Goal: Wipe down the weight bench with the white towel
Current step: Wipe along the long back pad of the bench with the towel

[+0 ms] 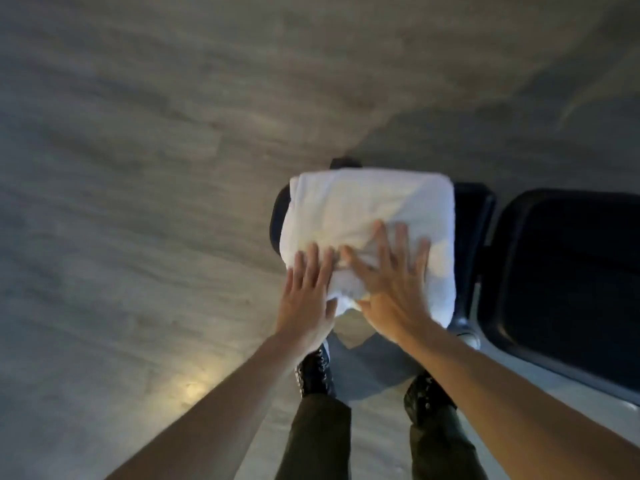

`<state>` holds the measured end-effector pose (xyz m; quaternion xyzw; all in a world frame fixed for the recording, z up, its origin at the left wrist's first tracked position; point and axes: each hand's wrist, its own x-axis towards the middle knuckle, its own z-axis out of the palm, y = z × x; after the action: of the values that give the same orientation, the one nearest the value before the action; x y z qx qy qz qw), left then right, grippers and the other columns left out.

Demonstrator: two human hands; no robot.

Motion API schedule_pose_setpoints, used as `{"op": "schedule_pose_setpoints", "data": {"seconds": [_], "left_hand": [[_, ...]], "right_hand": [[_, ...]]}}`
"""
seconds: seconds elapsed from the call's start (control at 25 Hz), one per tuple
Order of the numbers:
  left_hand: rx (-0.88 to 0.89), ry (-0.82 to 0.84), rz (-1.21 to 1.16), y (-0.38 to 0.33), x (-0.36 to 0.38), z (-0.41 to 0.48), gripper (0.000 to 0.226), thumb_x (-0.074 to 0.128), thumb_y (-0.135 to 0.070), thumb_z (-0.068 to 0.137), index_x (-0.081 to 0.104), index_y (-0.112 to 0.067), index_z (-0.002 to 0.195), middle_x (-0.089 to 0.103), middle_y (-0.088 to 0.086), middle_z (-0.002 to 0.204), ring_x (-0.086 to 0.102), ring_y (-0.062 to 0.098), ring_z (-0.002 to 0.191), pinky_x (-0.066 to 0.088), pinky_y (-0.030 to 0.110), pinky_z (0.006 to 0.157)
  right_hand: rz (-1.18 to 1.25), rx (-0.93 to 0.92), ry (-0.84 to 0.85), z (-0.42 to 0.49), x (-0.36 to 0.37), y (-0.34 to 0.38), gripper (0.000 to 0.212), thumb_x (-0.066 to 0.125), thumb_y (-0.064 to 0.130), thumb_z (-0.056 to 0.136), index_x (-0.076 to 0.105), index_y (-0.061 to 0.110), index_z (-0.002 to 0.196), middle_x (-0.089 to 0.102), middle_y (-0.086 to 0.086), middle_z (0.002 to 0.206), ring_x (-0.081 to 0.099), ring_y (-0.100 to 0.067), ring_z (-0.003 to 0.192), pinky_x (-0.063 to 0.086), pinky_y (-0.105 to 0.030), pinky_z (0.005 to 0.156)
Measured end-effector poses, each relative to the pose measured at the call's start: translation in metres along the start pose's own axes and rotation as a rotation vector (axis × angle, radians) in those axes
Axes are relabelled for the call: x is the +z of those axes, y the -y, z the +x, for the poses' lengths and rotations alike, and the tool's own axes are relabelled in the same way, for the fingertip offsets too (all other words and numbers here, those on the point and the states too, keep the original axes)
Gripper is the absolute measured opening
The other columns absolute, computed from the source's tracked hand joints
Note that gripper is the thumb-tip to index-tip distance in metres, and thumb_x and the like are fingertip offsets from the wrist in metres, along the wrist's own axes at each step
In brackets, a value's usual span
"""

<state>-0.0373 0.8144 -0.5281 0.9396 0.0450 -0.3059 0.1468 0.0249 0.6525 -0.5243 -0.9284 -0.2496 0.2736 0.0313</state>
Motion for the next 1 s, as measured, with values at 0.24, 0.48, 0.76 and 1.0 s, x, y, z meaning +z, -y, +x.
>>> {"op": "schedule_pose_setpoints", "data": {"seconds": [0.24, 0.48, 0.76, 1.0], "left_hand": [[-0.018, -0.148, -0.173, 0.058, -0.044, 0.109, 0.1, 0.03, -0.058, 0.075, 0.009, -0.021, 0.165, 0.003, 0.014, 0.174, 0.0, 0.04, 0.159, 0.004, 0.051, 0.129], [0.016, -0.071, -0.239, 0.081, -0.019, 0.044, 0.09, 0.025, -0.045, 0.084, 0.007, -0.007, 0.163, -0.002, 0.02, 0.171, 0.0, 0.041, 0.159, 0.012, 0.053, 0.129], [-0.027, -0.123, -0.275, -0.002, -0.003, 0.038, 0.088, 0.022, -0.057, 0.096, 0.005, -0.003, 0.163, -0.003, 0.024, 0.171, -0.007, 0.038, 0.159, 0.0, 0.054, 0.129], [0.23, -0.254, -0.273, -0.026, -0.026, 0.118, 0.082, 0.041, -0.05, 0.088, 0.019, -0.027, 0.164, 0.007, 0.011, 0.174, -0.002, 0.032, 0.161, 0.0, 0.059, 0.128]], "right_hand": [[0.037, -0.069, -0.115, 0.122, -0.022, 0.005, 0.076, 0.036, 0.077, 0.088, 0.024, 0.049, 0.158, 0.011, -0.012, 0.174, 0.008, -0.047, 0.157, -0.005, -0.068, 0.121], [0.073, -0.186, -0.16, 0.075, 0.001, 0.05, 0.073, 0.06, 0.053, 0.088, 0.038, 0.036, 0.155, 0.018, -0.012, 0.172, 0.014, -0.04, 0.158, 0.004, -0.057, 0.123], [-0.029, -0.362, -0.104, 0.061, -0.01, -0.037, 0.065, 0.054, 0.059, 0.09, 0.046, 0.037, 0.151, 0.031, -0.006, 0.169, 0.023, -0.036, 0.157, 0.012, -0.06, 0.127], [-0.001, 0.0, -0.288, 0.058, -0.024, -0.073, 0.059, 0.043, 0.051, 0.092, 0.044, 0.041, 0.15, 0.034, -0.002, 0.167, 0.026, -0.034, 0.155, 0.008, -0.062, 0.126]]}}
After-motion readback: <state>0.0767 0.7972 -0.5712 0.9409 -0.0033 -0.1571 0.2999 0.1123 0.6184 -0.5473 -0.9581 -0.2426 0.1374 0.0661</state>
